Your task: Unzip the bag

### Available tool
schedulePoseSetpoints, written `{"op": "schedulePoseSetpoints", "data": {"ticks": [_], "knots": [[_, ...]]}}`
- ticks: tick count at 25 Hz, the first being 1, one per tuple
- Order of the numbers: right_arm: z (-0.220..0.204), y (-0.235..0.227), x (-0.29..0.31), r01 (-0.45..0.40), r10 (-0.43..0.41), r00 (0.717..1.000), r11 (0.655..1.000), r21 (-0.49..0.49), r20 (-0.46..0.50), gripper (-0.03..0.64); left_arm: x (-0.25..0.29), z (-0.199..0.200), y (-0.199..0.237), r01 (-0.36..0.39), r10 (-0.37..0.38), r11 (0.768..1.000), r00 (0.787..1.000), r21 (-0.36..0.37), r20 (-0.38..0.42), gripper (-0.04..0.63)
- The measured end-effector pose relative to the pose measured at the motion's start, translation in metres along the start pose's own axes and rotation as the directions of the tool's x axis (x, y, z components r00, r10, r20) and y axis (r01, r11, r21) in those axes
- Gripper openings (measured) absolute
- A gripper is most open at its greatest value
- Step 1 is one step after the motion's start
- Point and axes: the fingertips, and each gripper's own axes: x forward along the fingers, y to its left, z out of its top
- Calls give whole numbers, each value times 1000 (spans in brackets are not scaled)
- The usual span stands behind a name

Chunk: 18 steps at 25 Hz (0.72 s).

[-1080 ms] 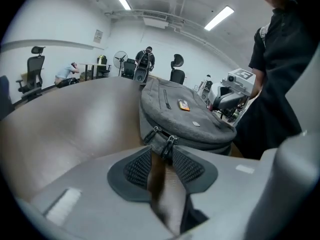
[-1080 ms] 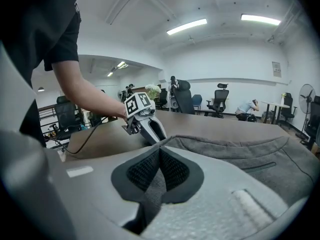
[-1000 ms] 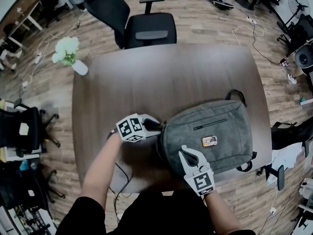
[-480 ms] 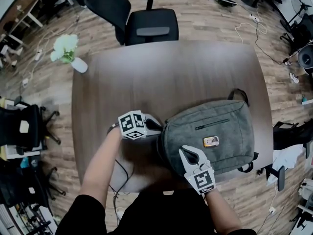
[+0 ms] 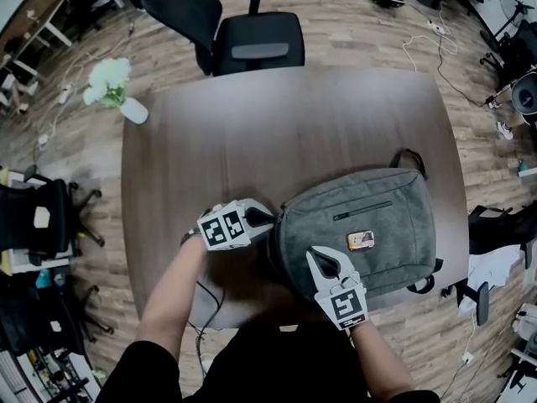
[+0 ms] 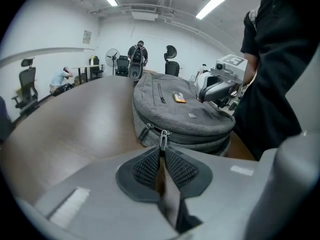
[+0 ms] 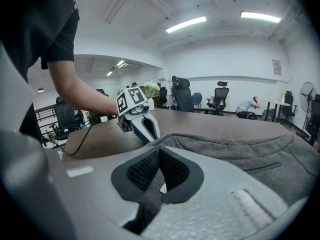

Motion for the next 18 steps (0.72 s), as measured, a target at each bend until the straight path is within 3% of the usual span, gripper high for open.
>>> {"op": "schedulePoseSetpoints", "data": {"ticks": [6, 8, 10, 12, 14, 18], "knots": [[-1, 0, 0, 4, -4, 1000, 1000, 6, 4, 3, -7, 6, 1, -200, 205, 972, 978, 126, -28, 54], [-1, 0, 0, 7, -7, 1000, 1000, 4, 2, 3, -8, 7, 0, -260, 277, 940, 960, 219, -48, 54], [-1, 1, 0, 11, -11, 1000, 1000, 3, 2, 3, -9, 7, -1, -320, 357, 890, 932, 325, -60, 54], [-1, 1, 0, 15, -16, 1000, 1000, 3, 3, 3, -10, 7, -3, -366, 417, 847, 907, 385, -56, 52], [-2, 1, 0, 16, -16, 1000, 1000, 3, 3, 3, -10, 5, -4, -396, 449, 830, 892, 393, -48, 52], [-2, 0, -1, 14, -14, 1000, 1000, 0, 1, 3, -12, 7, -5, -438, 480, 819, 877, 370, -26, 52]]}}
